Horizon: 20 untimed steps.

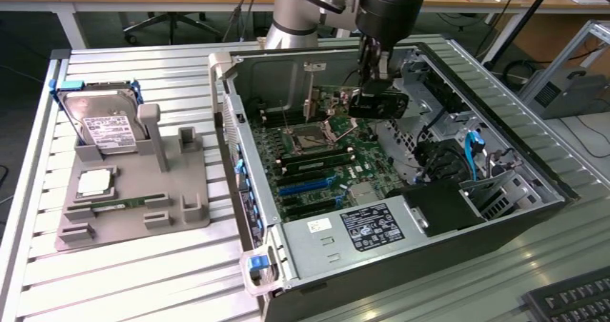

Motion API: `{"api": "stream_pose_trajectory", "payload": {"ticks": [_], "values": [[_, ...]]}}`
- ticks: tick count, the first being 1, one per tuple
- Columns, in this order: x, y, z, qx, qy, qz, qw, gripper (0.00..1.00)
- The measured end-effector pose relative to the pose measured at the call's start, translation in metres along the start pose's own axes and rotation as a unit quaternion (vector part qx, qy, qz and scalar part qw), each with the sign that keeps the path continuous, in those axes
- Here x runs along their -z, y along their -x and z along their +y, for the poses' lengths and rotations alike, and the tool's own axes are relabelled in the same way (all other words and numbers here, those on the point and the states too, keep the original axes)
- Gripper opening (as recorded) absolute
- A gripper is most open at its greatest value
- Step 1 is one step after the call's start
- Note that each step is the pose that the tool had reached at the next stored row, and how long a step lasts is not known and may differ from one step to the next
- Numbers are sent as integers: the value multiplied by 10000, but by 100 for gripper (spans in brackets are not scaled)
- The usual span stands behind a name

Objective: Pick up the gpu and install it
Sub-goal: 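Insert the gpu into the slot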

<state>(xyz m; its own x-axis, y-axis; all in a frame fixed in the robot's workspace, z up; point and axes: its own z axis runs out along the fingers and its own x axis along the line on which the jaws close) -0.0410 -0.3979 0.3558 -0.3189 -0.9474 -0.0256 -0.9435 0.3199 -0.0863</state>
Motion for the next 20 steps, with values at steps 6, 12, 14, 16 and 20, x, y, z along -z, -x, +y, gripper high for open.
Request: {"api": "stream_pose_trajectory", "payload": {"ticks": [6,12,14,16,20], "values": [[-2,0,0,184,4,-13,9998,27],[-4,0,0,359,7,-25,9994,27],[-4,0,0,413,8,-28,9991,27],[-5,0,0,469,9,-32,9989,27],[-7,0,1,564,11,-38,9984,27]]}}
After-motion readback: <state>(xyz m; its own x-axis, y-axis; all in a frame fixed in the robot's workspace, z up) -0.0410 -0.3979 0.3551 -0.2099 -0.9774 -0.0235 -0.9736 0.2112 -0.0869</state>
